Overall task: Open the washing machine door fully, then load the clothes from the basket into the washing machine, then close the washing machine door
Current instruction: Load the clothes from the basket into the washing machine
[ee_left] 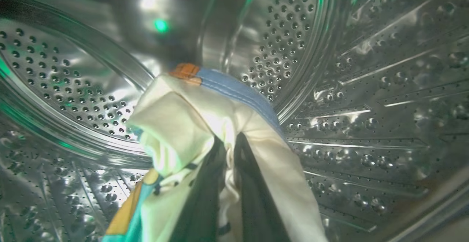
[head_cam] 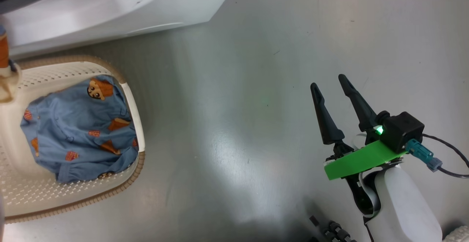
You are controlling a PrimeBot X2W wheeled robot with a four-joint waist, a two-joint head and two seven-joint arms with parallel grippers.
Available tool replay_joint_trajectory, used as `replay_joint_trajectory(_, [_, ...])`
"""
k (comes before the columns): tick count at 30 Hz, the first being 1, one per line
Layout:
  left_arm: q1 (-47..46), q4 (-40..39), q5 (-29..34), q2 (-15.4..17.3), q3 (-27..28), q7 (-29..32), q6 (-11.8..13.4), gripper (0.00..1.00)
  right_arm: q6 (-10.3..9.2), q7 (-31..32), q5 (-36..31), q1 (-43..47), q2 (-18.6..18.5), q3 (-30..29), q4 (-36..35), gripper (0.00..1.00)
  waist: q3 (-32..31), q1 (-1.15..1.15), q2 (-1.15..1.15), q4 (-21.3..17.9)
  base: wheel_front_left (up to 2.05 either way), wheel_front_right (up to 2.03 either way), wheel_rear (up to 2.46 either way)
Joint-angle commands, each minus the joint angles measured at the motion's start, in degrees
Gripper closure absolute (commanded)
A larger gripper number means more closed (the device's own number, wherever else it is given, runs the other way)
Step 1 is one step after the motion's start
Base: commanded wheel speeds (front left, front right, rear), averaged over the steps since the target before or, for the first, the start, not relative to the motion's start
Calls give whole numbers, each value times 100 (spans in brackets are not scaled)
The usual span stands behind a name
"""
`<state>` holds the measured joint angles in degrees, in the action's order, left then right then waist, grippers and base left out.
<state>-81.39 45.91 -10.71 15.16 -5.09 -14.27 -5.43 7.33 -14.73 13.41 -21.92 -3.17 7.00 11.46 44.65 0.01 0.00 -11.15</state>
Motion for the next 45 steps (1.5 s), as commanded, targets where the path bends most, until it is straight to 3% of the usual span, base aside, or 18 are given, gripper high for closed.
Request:
replay_joint_trajectory(1, [26, -102, 40, 226, 54, -62, 45, 100, 16, -27, 48, 104, 29, 136, -86, 0, -22, -1, 0, 7, 0, 0, 0])
replay_joint_trajectory(3, [95, -128, 52, 206, 64, -69, 51, 100, 16, -27, 41, 108, 29, 109, -86, 0, -31, -1, 0, 29, 0, 0, 0])
replay_joint_trajectory(4, [139, -140, 61, 193, 64, -70, 55, 74, 16, -27, 37, 106, 29, 95, -83, 0, -37, -1, 0, 43, 0, 0, 0])
replay_joint_trajectory(5, [186, -133, 55, 171, 76, -70, 66, 0, 16, -27, 33, 100, 29, 80, -77, 0, -47, -1, 0, 61, 0, 0, 0])
replay_joint_trajectory(27, [1835, -1495, 41, -290, 355, -73, 73, 0, 16, -27, -90, 189, 29, -62, -35, 0, -638, -1, 0, 471, 0, 0, 0])
replay_joint_trajectory(45, [4299, -3657, 66, -781, 1070, -73, 256, 0, 16, -27, -102, 236, 13, -94, -78, 0, -754, -1, 0, 671, 0, 0, 0])
